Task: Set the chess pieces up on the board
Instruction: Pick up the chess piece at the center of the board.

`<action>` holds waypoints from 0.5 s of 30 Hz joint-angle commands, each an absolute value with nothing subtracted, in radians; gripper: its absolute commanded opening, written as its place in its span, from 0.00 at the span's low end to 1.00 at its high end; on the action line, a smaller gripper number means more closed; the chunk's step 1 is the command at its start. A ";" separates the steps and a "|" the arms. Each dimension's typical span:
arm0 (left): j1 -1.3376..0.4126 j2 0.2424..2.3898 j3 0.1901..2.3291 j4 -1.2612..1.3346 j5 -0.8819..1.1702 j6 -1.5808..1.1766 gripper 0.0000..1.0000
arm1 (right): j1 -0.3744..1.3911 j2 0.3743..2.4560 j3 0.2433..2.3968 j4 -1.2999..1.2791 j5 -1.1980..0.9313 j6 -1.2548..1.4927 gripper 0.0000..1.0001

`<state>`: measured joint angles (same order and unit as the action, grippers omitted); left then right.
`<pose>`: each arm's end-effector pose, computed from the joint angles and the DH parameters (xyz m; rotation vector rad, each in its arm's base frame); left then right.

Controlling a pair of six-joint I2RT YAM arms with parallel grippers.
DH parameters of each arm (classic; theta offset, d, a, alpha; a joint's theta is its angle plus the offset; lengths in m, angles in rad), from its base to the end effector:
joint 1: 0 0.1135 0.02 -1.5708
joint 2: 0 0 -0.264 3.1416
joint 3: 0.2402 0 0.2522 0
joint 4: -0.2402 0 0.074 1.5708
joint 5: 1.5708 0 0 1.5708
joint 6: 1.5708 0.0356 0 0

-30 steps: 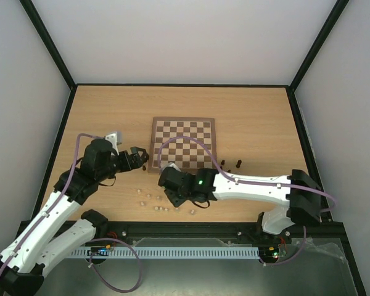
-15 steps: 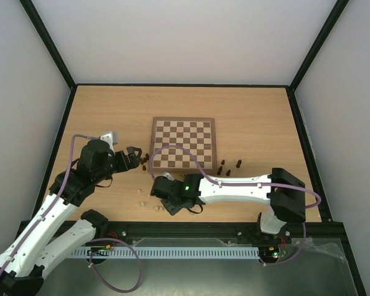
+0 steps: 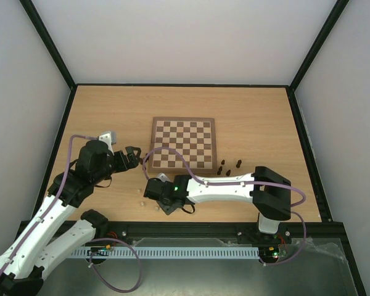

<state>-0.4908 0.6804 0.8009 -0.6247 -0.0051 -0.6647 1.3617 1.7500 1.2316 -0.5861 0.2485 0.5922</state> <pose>0.1295 -0.0690 0.3156 -0.1900 2.1430 -0.6891 0.0830 0.3487 0.2071 -0.9247 2.4938 0.3374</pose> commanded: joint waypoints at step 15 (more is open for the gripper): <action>-0.497 0.688 0.830 -0.646 -0.021 -0.661 1.00 | 1.310 1.778 1.249 -0.590 0.238 0.562 0.29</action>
<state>-0.4908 0.6834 0.8017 -0.6250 -0.0124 -0.6643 1.3151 1.7714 1.2369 -0.5766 0.2527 0.5797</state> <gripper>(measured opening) 0.995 0.294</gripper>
